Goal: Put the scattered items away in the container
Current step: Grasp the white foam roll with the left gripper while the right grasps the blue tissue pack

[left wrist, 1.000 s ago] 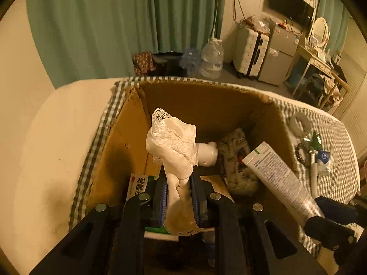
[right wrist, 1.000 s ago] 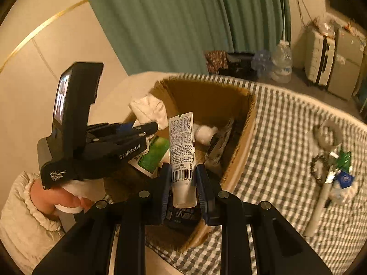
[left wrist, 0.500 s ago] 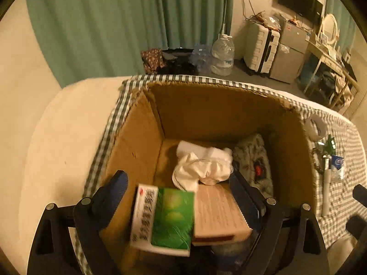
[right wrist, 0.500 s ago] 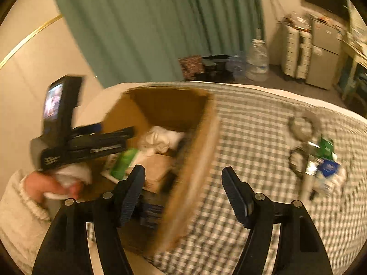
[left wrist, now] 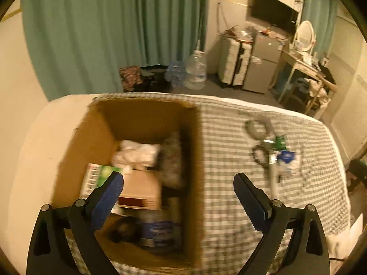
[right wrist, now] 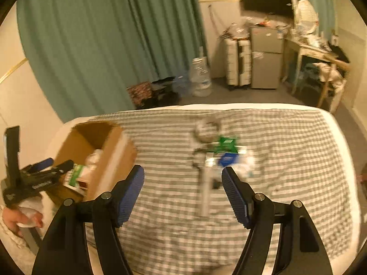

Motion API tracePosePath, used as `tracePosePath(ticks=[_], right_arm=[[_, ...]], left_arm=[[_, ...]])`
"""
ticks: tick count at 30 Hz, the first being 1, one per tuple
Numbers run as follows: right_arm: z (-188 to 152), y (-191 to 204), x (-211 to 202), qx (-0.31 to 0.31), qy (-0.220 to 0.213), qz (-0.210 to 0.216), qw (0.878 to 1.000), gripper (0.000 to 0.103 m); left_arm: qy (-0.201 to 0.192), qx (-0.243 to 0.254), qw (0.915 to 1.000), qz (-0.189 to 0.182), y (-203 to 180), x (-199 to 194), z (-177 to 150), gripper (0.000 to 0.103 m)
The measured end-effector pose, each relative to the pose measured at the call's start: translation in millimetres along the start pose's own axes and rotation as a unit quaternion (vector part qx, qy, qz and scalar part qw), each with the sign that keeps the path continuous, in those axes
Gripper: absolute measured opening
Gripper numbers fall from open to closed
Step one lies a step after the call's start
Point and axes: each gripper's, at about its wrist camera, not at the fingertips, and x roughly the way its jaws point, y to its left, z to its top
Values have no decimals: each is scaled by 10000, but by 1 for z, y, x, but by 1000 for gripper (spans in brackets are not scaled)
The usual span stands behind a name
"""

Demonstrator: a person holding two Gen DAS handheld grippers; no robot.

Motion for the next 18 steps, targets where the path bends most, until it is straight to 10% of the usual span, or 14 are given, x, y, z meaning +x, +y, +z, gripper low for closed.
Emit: tracePosePath(ticks=[18], right_arm=[[-37,-138,52,1036,444,-475,9925,70]], left_arm=[[825,611,9935,-485,-178,118,-58,102]])
